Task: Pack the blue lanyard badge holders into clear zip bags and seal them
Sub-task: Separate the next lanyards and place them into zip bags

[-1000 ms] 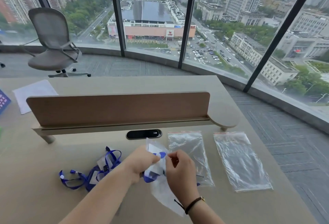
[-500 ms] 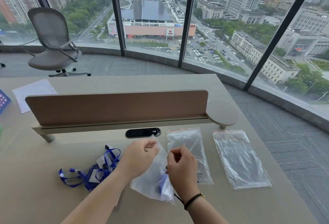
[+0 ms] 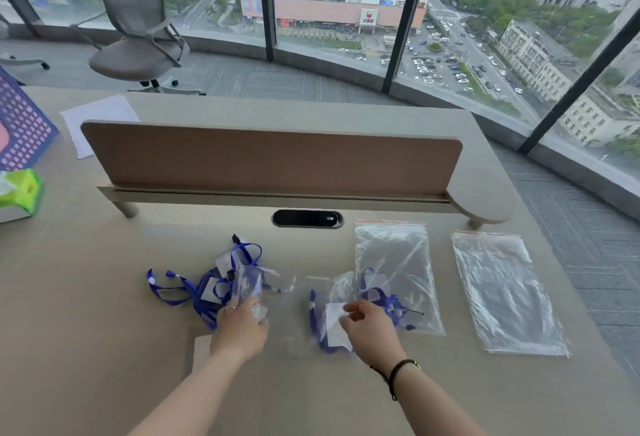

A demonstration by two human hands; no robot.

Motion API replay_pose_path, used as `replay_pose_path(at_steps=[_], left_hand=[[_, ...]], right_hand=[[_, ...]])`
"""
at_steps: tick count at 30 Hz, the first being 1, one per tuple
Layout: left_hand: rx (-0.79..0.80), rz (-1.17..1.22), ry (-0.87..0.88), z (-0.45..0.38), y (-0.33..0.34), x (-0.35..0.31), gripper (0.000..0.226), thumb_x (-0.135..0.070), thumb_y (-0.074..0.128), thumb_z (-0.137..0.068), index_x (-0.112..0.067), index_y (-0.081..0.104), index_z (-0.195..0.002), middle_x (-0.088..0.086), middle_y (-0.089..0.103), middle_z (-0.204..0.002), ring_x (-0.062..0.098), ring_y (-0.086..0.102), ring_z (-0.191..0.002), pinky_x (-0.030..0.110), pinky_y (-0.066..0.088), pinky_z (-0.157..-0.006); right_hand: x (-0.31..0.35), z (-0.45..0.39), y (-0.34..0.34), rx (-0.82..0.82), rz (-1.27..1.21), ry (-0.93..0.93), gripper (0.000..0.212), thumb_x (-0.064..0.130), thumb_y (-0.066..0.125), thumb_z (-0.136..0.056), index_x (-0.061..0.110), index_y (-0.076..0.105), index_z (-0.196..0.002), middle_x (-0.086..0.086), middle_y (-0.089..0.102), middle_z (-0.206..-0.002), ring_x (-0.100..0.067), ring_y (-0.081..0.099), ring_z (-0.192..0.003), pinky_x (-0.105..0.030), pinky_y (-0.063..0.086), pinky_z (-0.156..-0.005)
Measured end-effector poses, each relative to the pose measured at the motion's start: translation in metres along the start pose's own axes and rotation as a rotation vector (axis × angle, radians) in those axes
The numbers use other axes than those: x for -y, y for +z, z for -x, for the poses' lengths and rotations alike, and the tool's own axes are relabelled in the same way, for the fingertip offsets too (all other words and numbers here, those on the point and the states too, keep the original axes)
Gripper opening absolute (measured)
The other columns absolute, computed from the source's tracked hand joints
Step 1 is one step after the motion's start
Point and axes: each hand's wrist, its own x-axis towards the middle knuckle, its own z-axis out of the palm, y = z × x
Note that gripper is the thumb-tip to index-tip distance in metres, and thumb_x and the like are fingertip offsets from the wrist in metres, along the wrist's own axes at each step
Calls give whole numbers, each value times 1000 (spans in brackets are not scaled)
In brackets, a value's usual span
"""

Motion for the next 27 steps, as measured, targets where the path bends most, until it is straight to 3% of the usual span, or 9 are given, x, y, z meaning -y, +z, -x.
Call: replay_pose_path(at_steps=[2, 6, 12, 14, 18, 23, 25, 27], left_hand=[[-68, 71, -88, -7, 2, 11, 57, -31, 60, -90, -17, 43, -143, 15, 49, -140, 34, 46, -129, 41, 47, -100], [-104, 217, -196, -17, 11, 31, 58, -29, 63, -91, -13, 38, -140, 12, 58, -129, 33, 58, -116, 35, 47, -83], [-108, 351, -204, -34, 23, 58, 10, -26, 63, -93, -17, 63, -96, 1, 68, -90, 21, 64, -81, 35, 54, -75], [-122, 425, -172, -37, 23, 63, 10, -27, 63, -93, -19, 64, -86, -1, 68, -84, 17, 63, -76, 34, 53, -71], [-163, 524, -104, -46, 19, 67, 14, -26, 59, -97, -21, 56, -85, -4, 65, -82, 14, 61, -74, 26, 46, -63], [-180, 458, 0, -66, 2, 71, 20, -29, 56, -100, -30, 47, -83, -8, 67, -77, 8, 63, -67, 26, 47, -58], [-175, 371, 66, -76, -5, 69, 19, -31, 58, -99, -34, 48, -83, -13, 66, -79, 4, 63, -70, 27, 46, -59], [-136, 319, 138, -86, -13, 61, 10, -33, 59, -98, -35, 54, -90, -15, 66, -86, -1, 62, -76, 26, 48, -63]], right_hand=[[6, -13, 17, 69, 79, -31, 30, 29, 58, -91, 24, 62, -121, 8, 64, -111, -10, 62, -95, -15, 47, -58], [25, -57, 47, 122, 265, -116, 35, 28, 55, -92, 24, 58, -126, 2, 63, -125, -19, 61, -110, -30, 49, -93], [50, -122, 81, 181, 607, -273, 60, 55, 57, -88, 27, 42, -140, 0, 51, -139, -24, 48, -127, -42, 39, -107], [60, -138, 95, 208, 644, -317, 67, 63, 57, -85, 29, 40, -141, 0, 50, -141, -24, 46, -129, -42, 34, -109], [74, -161, 113, 310, 735, -316, 64, 68, 54, -83, 29, 48, -133, 3, 63, -126, -22, 56, -118, -40, 38, -103], [65, -163, 108, 424, 781, -197, 59, 65, 53, -87, 7, 66, -93, -9, 70, -96, -26, 66, -88, -37, 54, -83], [50, -153, 101, 475, 659, -117, 50, 58, 57, -90, 11, 60, -76, -9, 70, -80, -23, 66, -69, -33, 54, -68], [33, -137, 94, 523, 449, 8, 42, 49, 60, -92, 10, 54, -76, -7, 68, -67, -20, 63, -50, -30, 53, -52]])
